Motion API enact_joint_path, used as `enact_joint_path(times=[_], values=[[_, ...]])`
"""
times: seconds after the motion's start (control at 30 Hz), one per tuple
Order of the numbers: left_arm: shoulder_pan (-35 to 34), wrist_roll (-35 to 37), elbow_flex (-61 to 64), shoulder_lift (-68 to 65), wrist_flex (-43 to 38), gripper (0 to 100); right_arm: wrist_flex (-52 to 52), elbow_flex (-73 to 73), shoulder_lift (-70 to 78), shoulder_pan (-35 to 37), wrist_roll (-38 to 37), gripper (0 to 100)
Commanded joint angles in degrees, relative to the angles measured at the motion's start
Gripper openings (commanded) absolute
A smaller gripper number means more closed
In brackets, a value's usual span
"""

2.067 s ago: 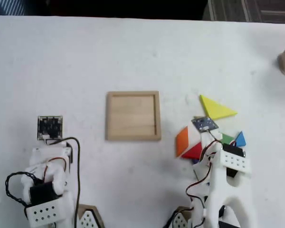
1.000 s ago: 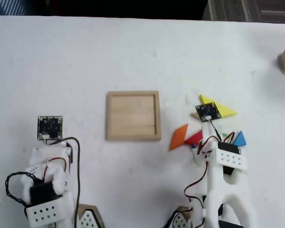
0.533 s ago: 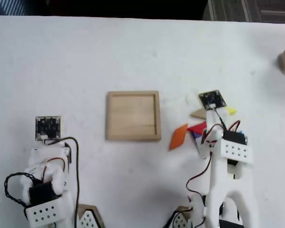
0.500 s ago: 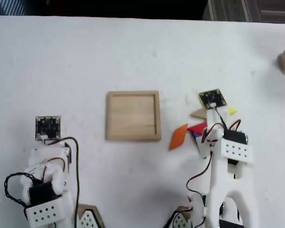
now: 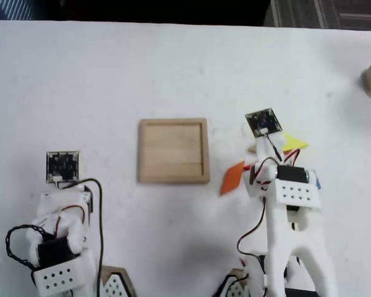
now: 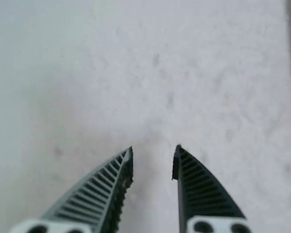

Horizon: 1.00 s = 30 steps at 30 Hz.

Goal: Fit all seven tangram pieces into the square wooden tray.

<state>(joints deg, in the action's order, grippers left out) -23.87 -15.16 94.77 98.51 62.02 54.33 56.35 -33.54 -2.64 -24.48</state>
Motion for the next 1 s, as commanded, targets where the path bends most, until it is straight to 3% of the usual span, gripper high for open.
enact_joint_path(times=[0.0, 0.23, 0.47, 0.97], values=[[-0.75, 0.44, -0.62, 0.40, -1.14, 15, -3.74, 1.32, -0.57, 0.66, 0.09, 19.8], [-0.75, 0.44, -0.62, 0.40, -1.32, 15, -3.91, 2.90, -0.57, 1.01, -3.87, 27.1], [-0.75, 0.44, -0.62, 0.40, -1.32, 15, -7.25, 6.24, -0.57, 3.21, -3.78, 27.3], [-0.40, 0.44, -0.62, 0.40, -1.49, 15, -13.23, 10.29, -0.57, -0.66, -4.48, 27.5]])
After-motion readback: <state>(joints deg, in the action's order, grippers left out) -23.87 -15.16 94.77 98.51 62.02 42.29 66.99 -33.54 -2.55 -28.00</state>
